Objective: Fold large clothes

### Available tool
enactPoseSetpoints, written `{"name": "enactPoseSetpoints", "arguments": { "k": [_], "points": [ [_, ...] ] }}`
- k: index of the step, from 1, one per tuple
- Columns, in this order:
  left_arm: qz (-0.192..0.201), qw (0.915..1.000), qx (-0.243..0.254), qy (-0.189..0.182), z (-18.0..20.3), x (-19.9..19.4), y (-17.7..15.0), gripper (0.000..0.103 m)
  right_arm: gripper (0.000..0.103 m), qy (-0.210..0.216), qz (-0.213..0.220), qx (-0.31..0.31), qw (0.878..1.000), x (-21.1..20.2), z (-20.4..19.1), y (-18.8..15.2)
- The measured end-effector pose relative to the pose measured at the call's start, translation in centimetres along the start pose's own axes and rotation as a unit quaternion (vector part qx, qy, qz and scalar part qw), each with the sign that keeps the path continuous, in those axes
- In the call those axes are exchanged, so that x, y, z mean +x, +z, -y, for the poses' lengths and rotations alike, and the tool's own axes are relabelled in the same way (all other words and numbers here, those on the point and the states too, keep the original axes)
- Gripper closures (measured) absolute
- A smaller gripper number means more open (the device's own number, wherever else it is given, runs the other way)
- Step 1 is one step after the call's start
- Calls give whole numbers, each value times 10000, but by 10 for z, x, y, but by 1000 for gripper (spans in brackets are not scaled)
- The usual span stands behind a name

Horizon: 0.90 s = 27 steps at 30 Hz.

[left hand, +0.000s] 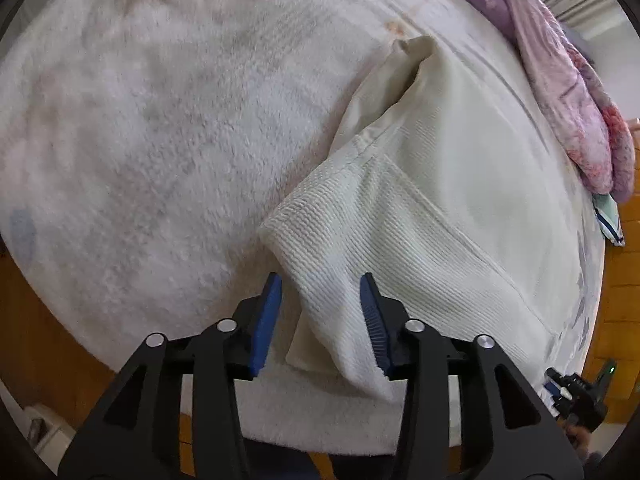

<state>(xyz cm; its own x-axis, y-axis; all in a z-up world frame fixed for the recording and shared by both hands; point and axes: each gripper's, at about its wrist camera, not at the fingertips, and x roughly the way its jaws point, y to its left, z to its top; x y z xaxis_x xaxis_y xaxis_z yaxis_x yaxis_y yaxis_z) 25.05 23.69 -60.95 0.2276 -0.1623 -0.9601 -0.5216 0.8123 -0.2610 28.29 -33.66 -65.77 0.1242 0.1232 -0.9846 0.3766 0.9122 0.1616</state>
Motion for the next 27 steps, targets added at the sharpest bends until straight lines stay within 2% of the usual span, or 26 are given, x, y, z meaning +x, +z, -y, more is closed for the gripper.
{"name": "enactPoseSetpoints", "arguments": {
  "k": [3, 5, 6, 7, 8, 10, 11, 13, 15, 17, 19, 22, 24, 27],
  "points": [
    [129, 9997, -140, 131, -3, -16, -2, 59, 64, -797, 345, -767, 9933, -28, -29, 4],
    [301, 9994, -111, 113, 0, -31, -8, 59, 62, -839, 571, -1266, 9867, -38, -54, -1],
    [357, 9994, -43, -19, 4, -36, -9, 59, 63, -662, 619, -1545, 9838, -41, -71, -7],
    [307, 9991, 153, -233, 13, -38, -12, 59, 73, -343, 595, -1858, 9802, -42, -91, -13],
    [251, 9986, 340, -328, 22, -38, -14, 59, 89, 3, 466, -2207, 9742, -39, -116, -24],
    [157, 9973, 475, -532, 37, -29, -16, 59, 101, 577, 185, -2523, 9658, -26, -151, -39],
    [68, 9970, 465, -610, 43, -23, -16, 59, 102, 837, 65, -2593, 9621, -16, -170, -45],
    [-98, 9962, 476, -716, 55, -6, -15, 59, 103, 1047, -156, -2732, 9561, 3, -200, -57],
    [-175, 9968, 610, -494, 62, 10, -13, 59, 103, 1164, -501, -2820, 9510, 31, -220, -73],
    [-245, 9973, 486, -485, 59, 20, -15, 59, 103, 1017, -893, -2782, 9509, 61, -223, -87],
    [-243, 9978, 260, -553, 51, 23, -14, 59, 103, 760, -936, -2811, 9521, 82, -213, -104],
    [-305, 9973, 64, -665, 41, 21, -15, 59, 103, 700, -939, -2813, 9524, 84, -217, -105],
    [-201, 9977, 96, -640, 37, 17, -9, 53, 103, 655, -1049, -2825, 9513, 79, -225, -101],
    [-79, 9980, 33, -626, 28, 8, -7, 50, 103, 986, -878, -2649, 9552, 50, -239, -81]
  ]
}}
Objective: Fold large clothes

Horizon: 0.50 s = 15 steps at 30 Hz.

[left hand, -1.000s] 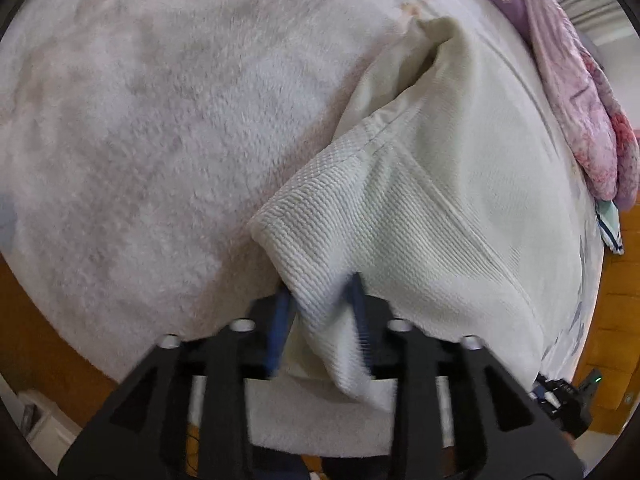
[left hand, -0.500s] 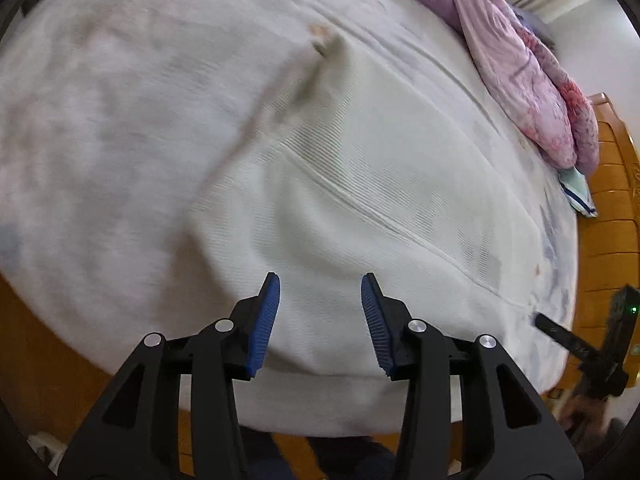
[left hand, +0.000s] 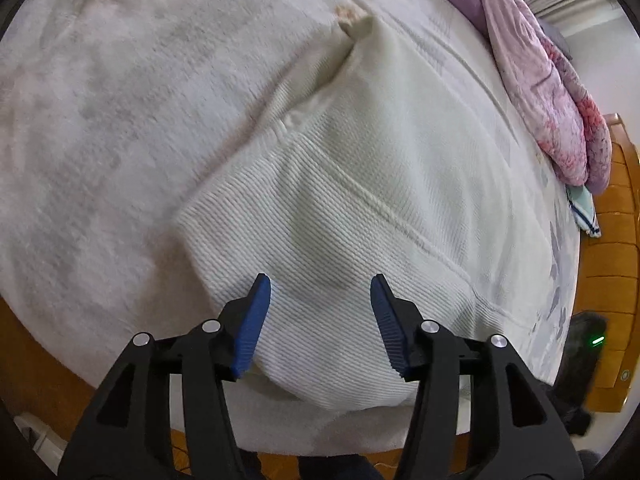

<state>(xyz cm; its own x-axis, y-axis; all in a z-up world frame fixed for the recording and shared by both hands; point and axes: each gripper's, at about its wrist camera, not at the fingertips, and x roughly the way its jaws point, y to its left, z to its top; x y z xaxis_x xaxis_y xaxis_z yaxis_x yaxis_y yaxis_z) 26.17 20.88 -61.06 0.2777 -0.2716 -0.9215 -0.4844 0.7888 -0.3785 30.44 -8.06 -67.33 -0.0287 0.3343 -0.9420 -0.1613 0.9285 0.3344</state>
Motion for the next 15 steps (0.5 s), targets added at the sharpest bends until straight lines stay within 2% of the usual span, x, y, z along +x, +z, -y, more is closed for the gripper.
{"name": "enactPoseSetpoints", "arguments": {
  "k": [3, 7, 9, 11, 15],
  "points": [
    [86, 9999, -138, -5, -8, -7, 6, 45, 103, -78, 579, -55, 9983, -25, -13, 49],
    [79, 9992, -382, -23, -25, -8, 13, 45, 103, -322, 1013, -124, 9943, -20, -30, 120],
    [146, 9988, -478, -1, -31, -10, 17, 44, 103, -441, 1021, 81, 9938, -9, -27, 154],
    [211, 9985, -509, 4, -35, -14, 19, 39, 103, -578, 931, 247, 9937, 10, -26, 168],
    [120, 9986, -518, 80, -43, -12, 18, 34, 103, -955, 641, 71, 9933, 44, -20, 175]
  ]
}}
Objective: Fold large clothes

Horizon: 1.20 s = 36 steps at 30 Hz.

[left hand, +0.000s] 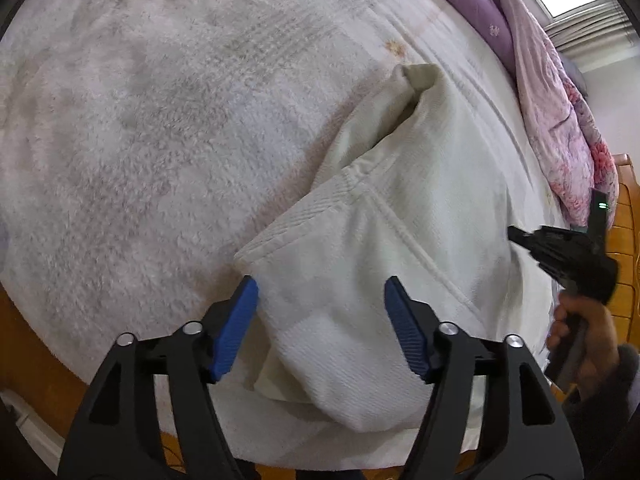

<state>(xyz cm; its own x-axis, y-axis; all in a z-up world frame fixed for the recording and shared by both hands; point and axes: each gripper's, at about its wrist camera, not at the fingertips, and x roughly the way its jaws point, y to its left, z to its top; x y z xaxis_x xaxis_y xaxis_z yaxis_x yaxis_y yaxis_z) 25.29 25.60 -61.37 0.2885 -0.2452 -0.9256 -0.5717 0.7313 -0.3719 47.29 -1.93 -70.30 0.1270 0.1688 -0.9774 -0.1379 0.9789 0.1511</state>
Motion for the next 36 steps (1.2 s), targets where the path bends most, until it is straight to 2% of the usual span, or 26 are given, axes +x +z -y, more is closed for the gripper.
{"name": "enactPoseSetpoints", "arguments": {
  "k": [2, 6, 8, 13, 17, 20, 26, 30, 34, 36],
  "points": [
    [-91, 9999, -50, 16, -2, 3, -1, 33, 103, -69, 62, -75, 9999, 4, -4, -1],
    [-171, 9997, -181, 13, -11, 4, -6, 31, 103, 166, -121, 200, 9996, -1, -1, -1],
    [-199, 9995, -238, 19, -15, 3, -9, 31, 103, 270, -248, 329, 9988, -8, 0, -8],
    [-278, 9994, -202, 74, -18, 2, -12, 29, 103, 266, -892, 438, 9947, -8, -2, -42],
    [-393, 9989, -268, 48, -25, 5, -14, 29, 103, 342, -717, 506, 9956, 9, -1, -53],
    [-443, 9988, -215, 39, -24, 7, -15, 29, 103, 411, -748, 570, 9947, 6, -1, -53],
    [-551, 9982, -246, -10, -22, 12, -16, 29, 103, 618, -1295, 754, 9868, -13, -7, -96],
    [-630, 9977, -241, -6, -22, 17, -16, 28, 103, 733, -1190, 1051, 9846, -15, -1, -109],
    [-693, 9971, -287, -92, -26, 19, -18, 28, 103, 579, -924, 922, 9898, 6, -8, -113],
    [-730, 9969, -262, -94, -25, 19, -18, 28, 103, 634, -873, 1103, 9880, -5, -12, -116]
  ]
}}
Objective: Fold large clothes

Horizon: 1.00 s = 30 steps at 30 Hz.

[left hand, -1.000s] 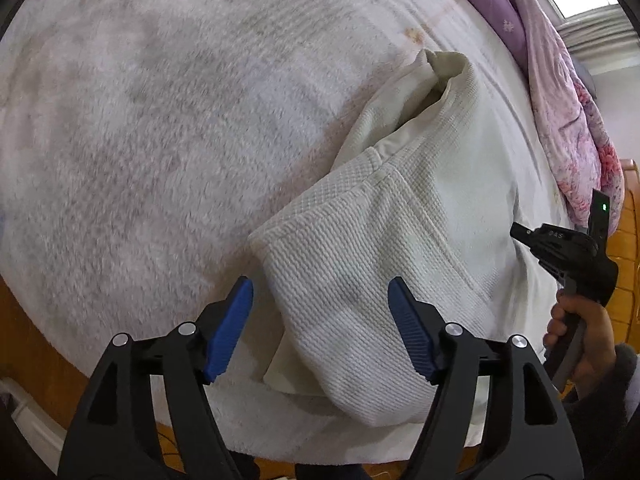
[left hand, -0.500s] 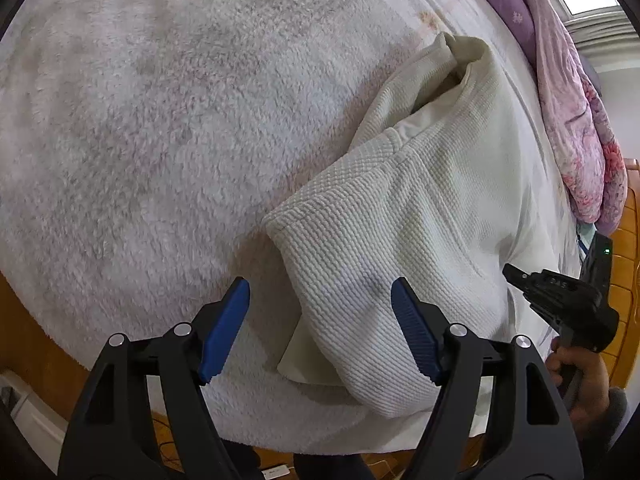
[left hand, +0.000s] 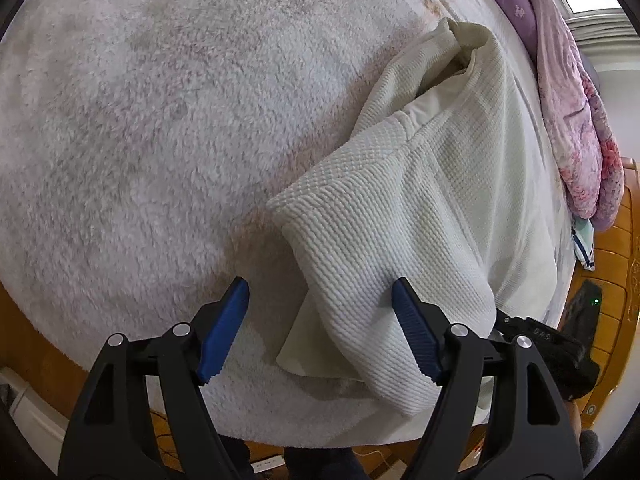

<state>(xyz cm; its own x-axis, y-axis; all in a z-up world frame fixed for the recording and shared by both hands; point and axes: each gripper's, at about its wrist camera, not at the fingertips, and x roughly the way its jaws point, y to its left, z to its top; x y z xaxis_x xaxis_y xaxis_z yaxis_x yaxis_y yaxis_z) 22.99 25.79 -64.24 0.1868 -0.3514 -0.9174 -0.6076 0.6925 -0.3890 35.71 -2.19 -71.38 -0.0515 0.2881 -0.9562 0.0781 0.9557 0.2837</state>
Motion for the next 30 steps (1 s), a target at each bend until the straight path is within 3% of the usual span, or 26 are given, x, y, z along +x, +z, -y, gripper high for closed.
{"name": "enactPoseSetpoints", "arguments": {
  "k": [3, 6, 7, 10, 18, 22, 24, 27, 28, 30],
  "points": [
    [-56, 9999, 30, -88, 1, 1, -2, 28, 98, 97, -65, -40, 9999, -19, -2, -23],
    [-98, 9999, 45, -95, 3, 5, -3, 28, 99, -128, -239, -234, 9994, 2, -8, -52],
    [-115, 9999, 9, -123, 3, 7, -4, 28, 103, -166, -181, -254, 9994, 12, -5, -55],
    [-180, 9997, -44, -185, 5, 11, -6, 28, 103, -71, 91, -200, 9997, 21, -1, -60],
    [-245, 9991, -187, -286, -7, 8, -6, 28, 103, -109, 21, -271, 9996, -1, 20, -101],
    [-353, 9982, -327, -370, -10, 12, -12, 28, 101, -27, 188, -172, 9997, -1, 15, -103],
    [-472, 9971, -324, -498, -7, 14, -15, 29, 99, -124, 481, -371, 9981, -15, 5, -107],
    [-476, 9975, -217, -473, -5, 12, -21, 30, 73, -157, 846, -874, 9925, -33, -24, -111],
    [-521, 9971, -233, -499, -6, 13, -24, 30, 58, -181, 946, -1126, 9890, -37, -38, -115],
    [-581, 9968, -235, -501, -6, 16, -27, 33, 53, -207, 1121, -1678, 9792, -40, -71, -125]
  ]
}}
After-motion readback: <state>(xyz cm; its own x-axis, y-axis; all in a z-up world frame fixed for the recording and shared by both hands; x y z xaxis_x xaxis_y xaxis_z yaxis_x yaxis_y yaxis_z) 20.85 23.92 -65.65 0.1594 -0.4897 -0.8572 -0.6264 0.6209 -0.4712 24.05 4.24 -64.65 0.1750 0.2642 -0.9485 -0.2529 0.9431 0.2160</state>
